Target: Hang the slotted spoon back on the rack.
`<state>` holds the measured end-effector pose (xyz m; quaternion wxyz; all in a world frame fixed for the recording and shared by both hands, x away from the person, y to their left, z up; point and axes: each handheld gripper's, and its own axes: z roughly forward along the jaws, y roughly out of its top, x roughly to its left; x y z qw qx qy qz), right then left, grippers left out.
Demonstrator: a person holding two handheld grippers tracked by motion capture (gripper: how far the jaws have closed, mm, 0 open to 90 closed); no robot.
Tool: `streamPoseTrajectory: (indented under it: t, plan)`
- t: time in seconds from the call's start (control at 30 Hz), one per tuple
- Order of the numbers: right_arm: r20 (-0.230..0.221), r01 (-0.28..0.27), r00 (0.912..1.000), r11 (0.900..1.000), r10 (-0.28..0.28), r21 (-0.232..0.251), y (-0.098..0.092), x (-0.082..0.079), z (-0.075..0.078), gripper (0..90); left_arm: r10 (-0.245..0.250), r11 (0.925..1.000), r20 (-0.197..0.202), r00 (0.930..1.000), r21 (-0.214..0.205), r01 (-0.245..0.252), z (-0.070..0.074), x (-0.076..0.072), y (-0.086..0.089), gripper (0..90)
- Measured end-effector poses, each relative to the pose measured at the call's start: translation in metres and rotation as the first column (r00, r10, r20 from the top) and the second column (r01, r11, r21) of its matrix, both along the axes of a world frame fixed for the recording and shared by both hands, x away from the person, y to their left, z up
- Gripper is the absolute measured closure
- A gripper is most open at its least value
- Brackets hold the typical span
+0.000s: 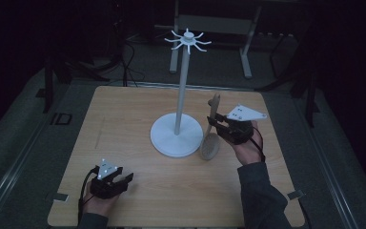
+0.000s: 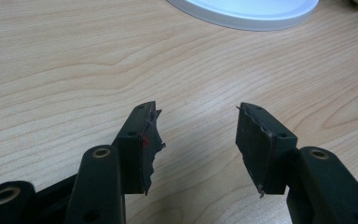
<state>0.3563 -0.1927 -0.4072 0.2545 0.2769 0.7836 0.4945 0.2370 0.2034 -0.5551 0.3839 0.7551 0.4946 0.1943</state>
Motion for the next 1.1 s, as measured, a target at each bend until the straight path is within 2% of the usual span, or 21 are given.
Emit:
streamPoseTrajectory:
  t: [0.43,1.1]
  plan:
    - [0.03,0.001,0.9996,0.9998,-0.002,0.018,0.004,0.0,0.008,73.6,0.0,1.0,0.003,1.0,0.001,0.0,0.001,0.0,0.001,49.0]
    - [0.056,0.011,0.9983,0.9966,-0.015,0.082,0.006,0.002,0.021,73.6,0.002,1.0,0.005,1.0,0.001,-0.002,0.001,0.0,0.001,48.9]
